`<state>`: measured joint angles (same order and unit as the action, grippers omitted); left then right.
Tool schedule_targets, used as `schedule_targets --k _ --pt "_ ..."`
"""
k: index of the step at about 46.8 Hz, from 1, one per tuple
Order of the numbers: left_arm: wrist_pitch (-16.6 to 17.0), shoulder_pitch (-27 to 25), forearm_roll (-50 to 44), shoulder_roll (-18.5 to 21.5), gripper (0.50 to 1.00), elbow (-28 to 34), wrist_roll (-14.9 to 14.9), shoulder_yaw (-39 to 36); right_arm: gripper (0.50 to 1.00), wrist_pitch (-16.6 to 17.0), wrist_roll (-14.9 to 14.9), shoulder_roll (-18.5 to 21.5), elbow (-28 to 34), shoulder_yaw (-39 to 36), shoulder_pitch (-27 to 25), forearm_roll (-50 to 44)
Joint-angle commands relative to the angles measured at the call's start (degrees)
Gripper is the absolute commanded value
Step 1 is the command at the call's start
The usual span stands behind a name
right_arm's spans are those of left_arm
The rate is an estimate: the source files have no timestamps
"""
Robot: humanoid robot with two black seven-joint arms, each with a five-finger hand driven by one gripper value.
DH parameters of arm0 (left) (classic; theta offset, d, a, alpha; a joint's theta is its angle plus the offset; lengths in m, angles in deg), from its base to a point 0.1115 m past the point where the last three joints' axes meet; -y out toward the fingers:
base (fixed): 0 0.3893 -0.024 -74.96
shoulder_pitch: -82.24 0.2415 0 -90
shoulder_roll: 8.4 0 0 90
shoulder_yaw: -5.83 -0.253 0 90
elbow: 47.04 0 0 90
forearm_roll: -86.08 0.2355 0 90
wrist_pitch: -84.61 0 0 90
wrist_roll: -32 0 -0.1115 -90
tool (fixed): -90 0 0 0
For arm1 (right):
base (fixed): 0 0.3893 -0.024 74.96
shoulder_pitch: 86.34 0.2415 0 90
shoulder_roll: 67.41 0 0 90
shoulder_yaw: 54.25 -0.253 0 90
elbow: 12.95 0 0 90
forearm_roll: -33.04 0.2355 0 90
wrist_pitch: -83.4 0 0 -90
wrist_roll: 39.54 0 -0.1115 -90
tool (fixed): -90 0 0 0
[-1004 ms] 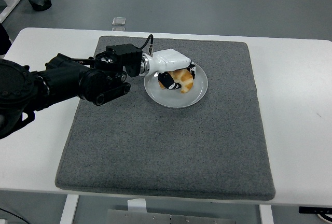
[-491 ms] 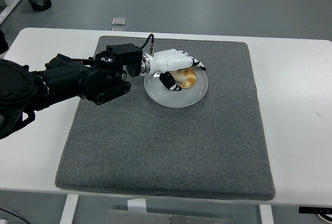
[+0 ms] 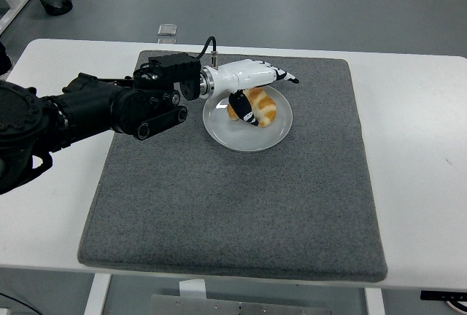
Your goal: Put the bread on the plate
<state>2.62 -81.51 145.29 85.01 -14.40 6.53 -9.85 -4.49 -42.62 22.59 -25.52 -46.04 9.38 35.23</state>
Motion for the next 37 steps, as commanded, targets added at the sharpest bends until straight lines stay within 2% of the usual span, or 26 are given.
schedule_targets --k 1,12,20,24,28,37 --pt "-1.1 -0.1 -0.2 0.1 0.996 0.1 -0.1 2.3 0.932 0.0 0.0 0.0 0.0 0.0 0.0 -0.1" --pt "-6.3 -0.4 -3.1 1.2 0.996 0.1 -0.7 11.2 0.932 0.0 0.0 0.0 0.0 0.0 0.0 0.0" --pt "-10.3 0.3 -10.3 1.3 0.996 -1.0 -0.5 17.3 0.932 0.0 0.0 0.0 0.0 0.0 0.0 -0.1" --pt "-12.0 0.4 -16.2 1.1 0.996 -4.4 -0.5 17.8 0.932 0.0 0.0 0.0 0.0 0.0 0.0 -0.1" --pt "-15.4 0.5 -25.3 0.8 0.996 -7.1 -0.2 18.3 0.932 0.0 0.0 0.0 0.0 0.0 0.0 -0.1" --pt "-22.1 0.4 -45.3 0.7 0.996 -11.7 2.2 18.5 0.930 0.0 0.0 0.0 0.0 0.0 0.0 -0.1"
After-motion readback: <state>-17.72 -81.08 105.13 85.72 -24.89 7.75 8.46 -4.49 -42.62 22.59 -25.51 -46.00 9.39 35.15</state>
